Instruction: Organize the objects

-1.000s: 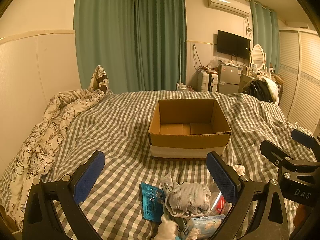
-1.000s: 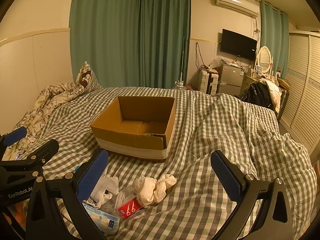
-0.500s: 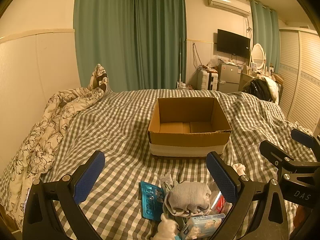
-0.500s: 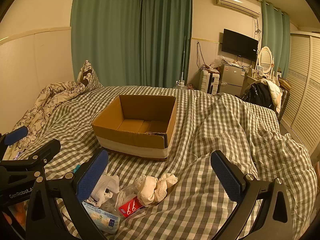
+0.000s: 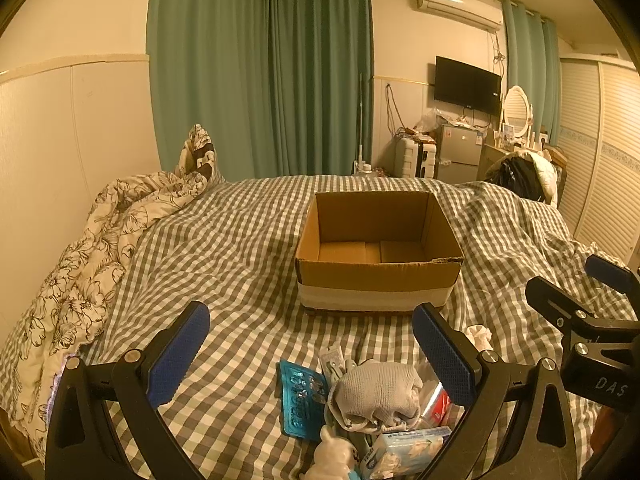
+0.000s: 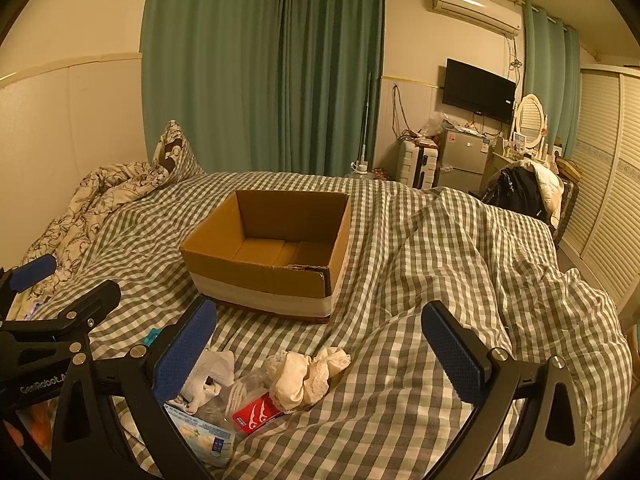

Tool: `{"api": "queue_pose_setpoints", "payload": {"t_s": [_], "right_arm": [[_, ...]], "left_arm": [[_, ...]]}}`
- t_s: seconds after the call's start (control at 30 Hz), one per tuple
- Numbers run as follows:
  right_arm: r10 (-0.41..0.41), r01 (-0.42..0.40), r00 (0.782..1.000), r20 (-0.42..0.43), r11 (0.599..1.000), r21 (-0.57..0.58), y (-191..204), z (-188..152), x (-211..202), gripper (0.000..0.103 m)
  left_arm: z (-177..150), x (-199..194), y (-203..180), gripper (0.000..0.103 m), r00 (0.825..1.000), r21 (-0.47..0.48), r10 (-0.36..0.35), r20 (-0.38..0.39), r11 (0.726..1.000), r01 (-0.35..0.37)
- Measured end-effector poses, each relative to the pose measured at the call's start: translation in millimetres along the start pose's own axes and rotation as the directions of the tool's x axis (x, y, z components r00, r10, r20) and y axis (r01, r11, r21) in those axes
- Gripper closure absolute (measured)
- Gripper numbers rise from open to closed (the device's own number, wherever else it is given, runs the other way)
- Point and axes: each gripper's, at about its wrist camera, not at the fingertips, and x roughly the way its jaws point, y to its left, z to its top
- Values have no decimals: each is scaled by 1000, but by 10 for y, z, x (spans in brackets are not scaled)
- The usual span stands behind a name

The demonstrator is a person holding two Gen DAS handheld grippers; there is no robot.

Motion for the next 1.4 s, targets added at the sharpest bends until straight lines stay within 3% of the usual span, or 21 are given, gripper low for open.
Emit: {"api": "queue_pose_setpoints", "payload": {"t_s": [0.23,0.47,0.57,0.67,0.73,0.77,0.83,0.9,0.93,1.0,1.17,1.4], "right_arm": [[12,-11,999,-48,1000,9,-122,-29,182,1],[32,-34,978,-204,999,-6,-135,-257,684,8],[79,-81,955,-286,997,4,-110,-383,914,18],[109,-118,930,-351,993,-4,-51,-491,1075,40],[143,-155,912,-384,988,-2,-22,-540,1130,61],[151,-164,909,-388,986,-1,-10,-552,1130,64],[162,-177,904,-395,984,-2,11,-563,1115,74],[171,-184,902,-397,983,4,6,-562,1098,82],[173,-185,904,-391,983,9,-5,-560,1075,85],[175,-184,910,-376,983,12,-25,-543,1026,90],[173,-182,932,-318,983,1,-45,-394,806,95],[169,-183,969,-179,981,-69,-24,197,503,95]], "left_arm": [[-12,172,-19,0,999,1,-8,-52,1000,8],[-215,555,-127,0,979,8,-48,-199,999,50],[-362,710,-244,0,962,37,-74,-264,996,87],[-482,844,-334,0,945,68,-73,-319,993,100],[-553,914,-348,0,931,55,-97,-352,991,124],[-573,935,-347,1,926,51,-101,-364,990,128],[-609,946,-364,9,919,51,-121,-376,987,151],[-618,946,-363,28,907,39,-161,-390,981,191],[-617,930,-363,31,902,31,-177,-393,978,206],[-596,887,-360,37,905,45,-170,-390,978,203],[-454,734,-293,40,920,34,-177,-349,979,201],[91,671,-123,40,955,15,-163,-247,985,172]]}}
